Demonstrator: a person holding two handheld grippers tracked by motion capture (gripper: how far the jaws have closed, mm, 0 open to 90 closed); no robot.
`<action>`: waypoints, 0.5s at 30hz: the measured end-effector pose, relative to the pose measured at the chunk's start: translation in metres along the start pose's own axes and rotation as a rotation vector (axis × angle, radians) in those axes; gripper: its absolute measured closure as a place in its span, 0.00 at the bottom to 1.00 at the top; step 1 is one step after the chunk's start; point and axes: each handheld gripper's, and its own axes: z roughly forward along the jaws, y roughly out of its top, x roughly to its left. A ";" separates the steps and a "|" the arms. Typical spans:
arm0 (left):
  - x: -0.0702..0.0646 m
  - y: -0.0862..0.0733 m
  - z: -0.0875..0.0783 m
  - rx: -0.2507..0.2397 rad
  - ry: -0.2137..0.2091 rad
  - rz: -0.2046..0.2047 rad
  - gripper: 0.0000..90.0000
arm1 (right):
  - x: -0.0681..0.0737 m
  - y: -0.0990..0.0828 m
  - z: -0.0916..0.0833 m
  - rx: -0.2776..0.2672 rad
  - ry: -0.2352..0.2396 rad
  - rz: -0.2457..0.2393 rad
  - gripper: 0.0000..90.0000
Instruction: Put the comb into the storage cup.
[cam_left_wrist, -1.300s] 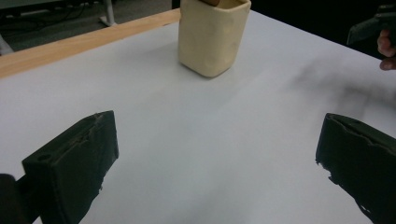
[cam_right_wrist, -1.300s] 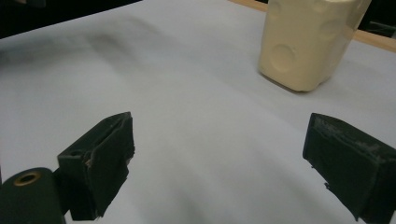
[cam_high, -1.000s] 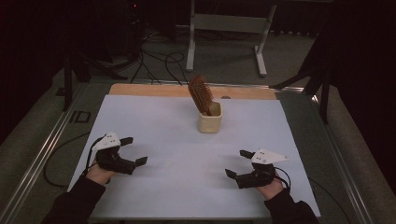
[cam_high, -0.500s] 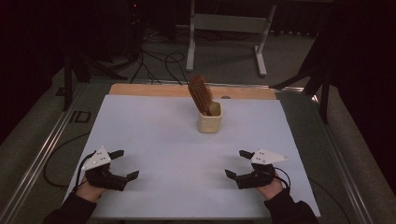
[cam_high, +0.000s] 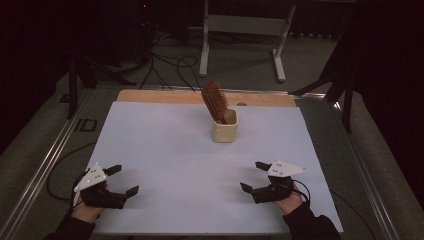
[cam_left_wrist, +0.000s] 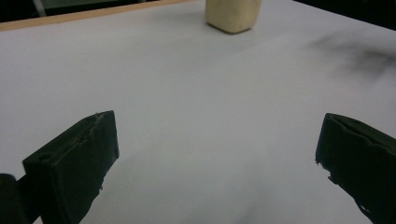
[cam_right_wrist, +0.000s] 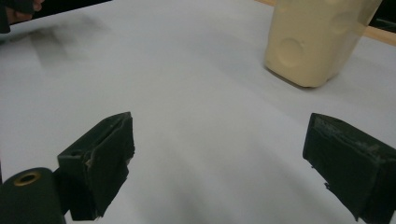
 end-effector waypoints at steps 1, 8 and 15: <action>0.000 0.000 0.000 0.001 -0.001 0.000 0.00 | 0.000 0.000 0.000 0.002 0.000 -0.002 0.10; -0.002 -0.001 0.002 0.004 -0.011 0.008 0.00 | -0.002 -0.003 0.001 0.003 0.005 0.001 0.10; -0.003 0.000 0.002 -0.001 -0.014 0.012 0.00 | -0.003 -0.003 0.001 0.007 0.003 0.003 0.10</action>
